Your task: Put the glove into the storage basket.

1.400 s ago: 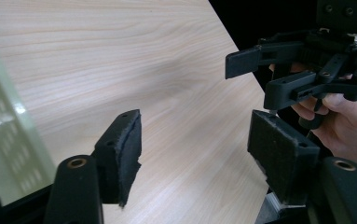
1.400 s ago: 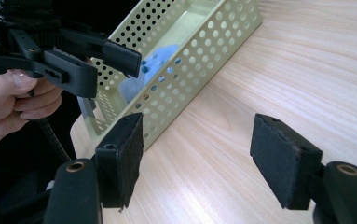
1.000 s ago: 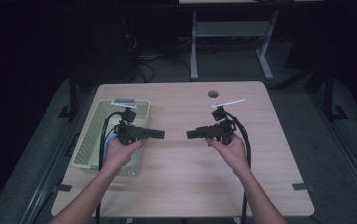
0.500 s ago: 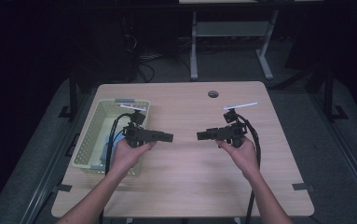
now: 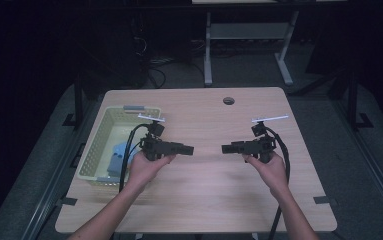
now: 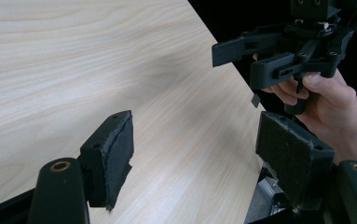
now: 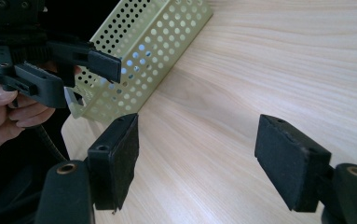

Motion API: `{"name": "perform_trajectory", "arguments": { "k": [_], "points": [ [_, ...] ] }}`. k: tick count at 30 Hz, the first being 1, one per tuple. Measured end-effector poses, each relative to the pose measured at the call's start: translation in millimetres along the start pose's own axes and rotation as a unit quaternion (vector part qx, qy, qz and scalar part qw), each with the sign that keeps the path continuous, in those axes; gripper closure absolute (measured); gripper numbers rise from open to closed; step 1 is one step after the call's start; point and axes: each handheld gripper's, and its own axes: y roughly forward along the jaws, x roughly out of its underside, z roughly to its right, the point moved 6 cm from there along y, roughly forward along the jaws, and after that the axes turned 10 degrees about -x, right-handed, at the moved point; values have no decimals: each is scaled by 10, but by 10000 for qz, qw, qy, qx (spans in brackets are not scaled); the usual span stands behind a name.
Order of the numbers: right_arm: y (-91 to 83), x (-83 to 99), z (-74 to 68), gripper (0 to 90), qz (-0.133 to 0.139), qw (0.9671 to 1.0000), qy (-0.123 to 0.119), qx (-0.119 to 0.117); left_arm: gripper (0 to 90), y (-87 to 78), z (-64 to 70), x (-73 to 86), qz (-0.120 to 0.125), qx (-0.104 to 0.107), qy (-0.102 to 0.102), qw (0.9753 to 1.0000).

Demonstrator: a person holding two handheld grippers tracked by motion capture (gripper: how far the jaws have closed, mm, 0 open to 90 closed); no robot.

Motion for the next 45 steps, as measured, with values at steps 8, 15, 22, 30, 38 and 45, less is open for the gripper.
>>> {"name": "perform_trajectory", "arguments": {
  "k": [8, 15, 22, 30, 38, 45],
  "points": [
    [-92, 100, 65, 288, -3, 10000, -5, 23, 273, 98, 93, 49, -64, 112, 124, 9998],
    [-185, 190, 125, 287, 9, 10000, 50, 61, 273, 187, 160, 75, -113, 158, 190, 9996],
    [-314, 300, 214, 285, 68, 9998, 105, 155, 272, 268, 208, 123, -92, 224, 189, 9995],
    [-441, 459, 320, 284, 126, 9994, 213, 242, 269, 349, 233, 197, -103, 277, 207, 9993],
    [-531, 600, 400, 279, 155, 9989, 325, 288, 268, 416, 264, 278, -91, 320, 237, 9992],
    [-625, 705, 441, 272, 263, 9985, 351, 319, 269, 466, 310, 340, -77, 328, 351, 9988]
  ]
}}
